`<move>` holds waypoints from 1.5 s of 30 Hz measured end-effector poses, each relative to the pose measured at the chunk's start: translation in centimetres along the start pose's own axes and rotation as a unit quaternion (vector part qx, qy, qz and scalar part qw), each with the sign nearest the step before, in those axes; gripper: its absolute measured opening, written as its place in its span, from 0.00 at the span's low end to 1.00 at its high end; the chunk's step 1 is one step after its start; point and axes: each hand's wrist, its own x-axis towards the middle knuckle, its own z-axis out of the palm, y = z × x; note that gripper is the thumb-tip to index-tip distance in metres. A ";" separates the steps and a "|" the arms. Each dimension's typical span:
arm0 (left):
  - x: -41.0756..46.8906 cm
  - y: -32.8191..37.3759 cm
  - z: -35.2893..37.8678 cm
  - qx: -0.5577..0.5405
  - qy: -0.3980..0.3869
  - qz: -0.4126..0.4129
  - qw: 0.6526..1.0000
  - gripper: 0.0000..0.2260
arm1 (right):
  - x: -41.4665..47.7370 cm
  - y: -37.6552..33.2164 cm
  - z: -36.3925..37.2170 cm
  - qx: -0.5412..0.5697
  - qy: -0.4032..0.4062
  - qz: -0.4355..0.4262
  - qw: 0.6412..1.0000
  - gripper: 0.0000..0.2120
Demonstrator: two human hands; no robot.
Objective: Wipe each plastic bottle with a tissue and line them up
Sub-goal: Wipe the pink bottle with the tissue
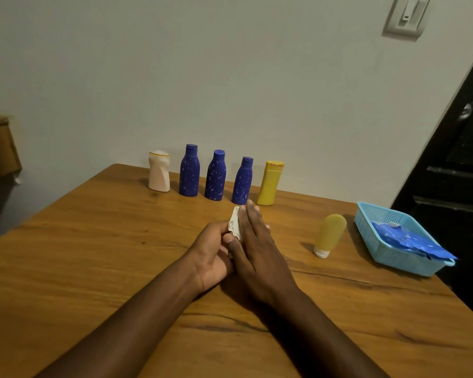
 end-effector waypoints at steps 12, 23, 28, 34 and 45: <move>0.9 2.0 -1.8 -0.027 0.098 -0.017 0.995 0.24 | -1.7 -2.0 0.0 -0.028 -0.098 -0.066 0.993 0.33; 0.6 0.5 -0.8 -0.041 0.014 -0.022 0.999 0.16 | -0.8 -0.5 0.1 0.056 -0.012 -0.015 0.998 0.28; 0.7 -0.1 -0.5 -0.054 0.016 -0.022 0.998 0.15 | 0.1 1.2 0.0 0.151 0.159 -0.006 0.976 0.20; 0.7 -0.5 0.1 -0.036 0.011 -0.026 0.999 0.15 | 0.3 2.0 -0.8 0.218 0.239 0.012 0.946 0.12; 1.7 0.1 -0.9 -0.046 0.057 -0.022 0.997 0.17 | -0.9 0.9 -1.1 0.094 0.126 -0.084 0.984 0.17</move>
